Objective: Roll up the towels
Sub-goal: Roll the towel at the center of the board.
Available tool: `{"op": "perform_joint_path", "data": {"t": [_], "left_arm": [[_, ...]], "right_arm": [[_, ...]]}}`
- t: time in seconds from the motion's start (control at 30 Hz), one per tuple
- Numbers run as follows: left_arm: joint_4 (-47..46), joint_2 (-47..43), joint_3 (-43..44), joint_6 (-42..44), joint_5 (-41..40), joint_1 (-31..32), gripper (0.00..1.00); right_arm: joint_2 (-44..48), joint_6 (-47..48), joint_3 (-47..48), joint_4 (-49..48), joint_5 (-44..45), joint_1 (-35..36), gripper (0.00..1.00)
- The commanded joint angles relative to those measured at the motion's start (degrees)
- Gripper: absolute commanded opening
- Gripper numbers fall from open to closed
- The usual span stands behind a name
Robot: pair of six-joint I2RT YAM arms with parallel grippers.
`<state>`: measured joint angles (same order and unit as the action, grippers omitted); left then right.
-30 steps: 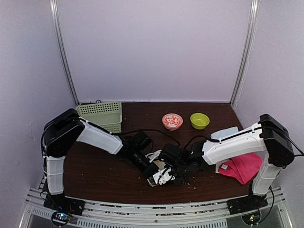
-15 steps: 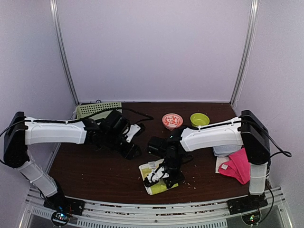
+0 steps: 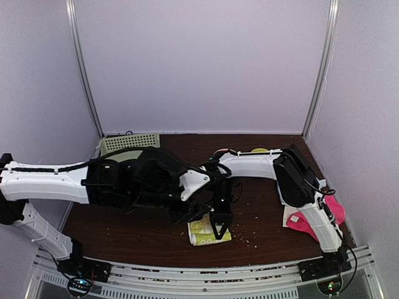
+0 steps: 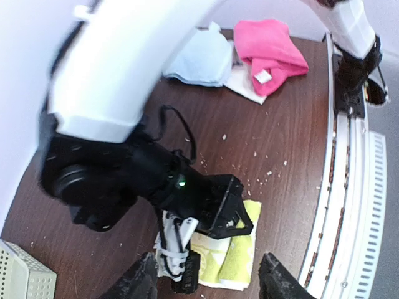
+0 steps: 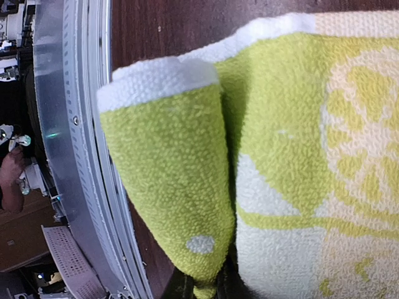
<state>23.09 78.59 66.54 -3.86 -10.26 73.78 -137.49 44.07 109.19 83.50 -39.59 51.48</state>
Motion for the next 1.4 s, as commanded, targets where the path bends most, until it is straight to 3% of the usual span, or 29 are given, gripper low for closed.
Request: {"op": "perform_joint_path", "data": {"t": [0.0, 0.1, 0.47, 0.67, 0.9, 1.13, 1.27, 1.37], "left_arm": [[15.12, 12.95, 6.85, 6.50, -1.13, 2.57, 0.56], [15.84, 18.01, 7.95, 8.93, -1.90, 5.81, 0.57], [10.33, 30.87, 9.40, 9.36, -8.18, 6.11, 0.55], [7.25, 34.43, 9.48, 9.46, -8.18, 6.11, 0.43], [6.18, 35.23, 9.77, 9.47, -6.65, 6.11, 0.15], [5.97, 33.59, 7.61, 8.50, -4.60, 5.95, 0.03], [4.57, 31.82, 6.09, 7.89, -2.27, 5.23, 0.01], [2.42, 30.27, 4.23, 7.64, 0.79, 4.12, 0.00]], "right_arm": [[-5.53, -2.50, -0.54, -5.81, 8.43, -0.59, 0.08], [-5.61, -2.51, -1.31, -6.13, 7.99, -0.68, 0.09], [-5.24, -2.57, -2.64, -7.17, 7.51, -0.75, 0.09], [-5.11, -2.68, -2.84, -7.54, 7.04, -0.81, 0.09], [-4.04, -1.89, -3.58, -7.05, 6.19, -0.93, 0.10], [8.20, 2.15, -5.64, -5.75, 4.13, -3.08, 0.37], [14.50, 2.93, -5.54, -5.72, 2.27, -4.89, 0.40], [13.39, 2.36, -2.92, -5.77, -2.96, -7.07, 0.41]]}}
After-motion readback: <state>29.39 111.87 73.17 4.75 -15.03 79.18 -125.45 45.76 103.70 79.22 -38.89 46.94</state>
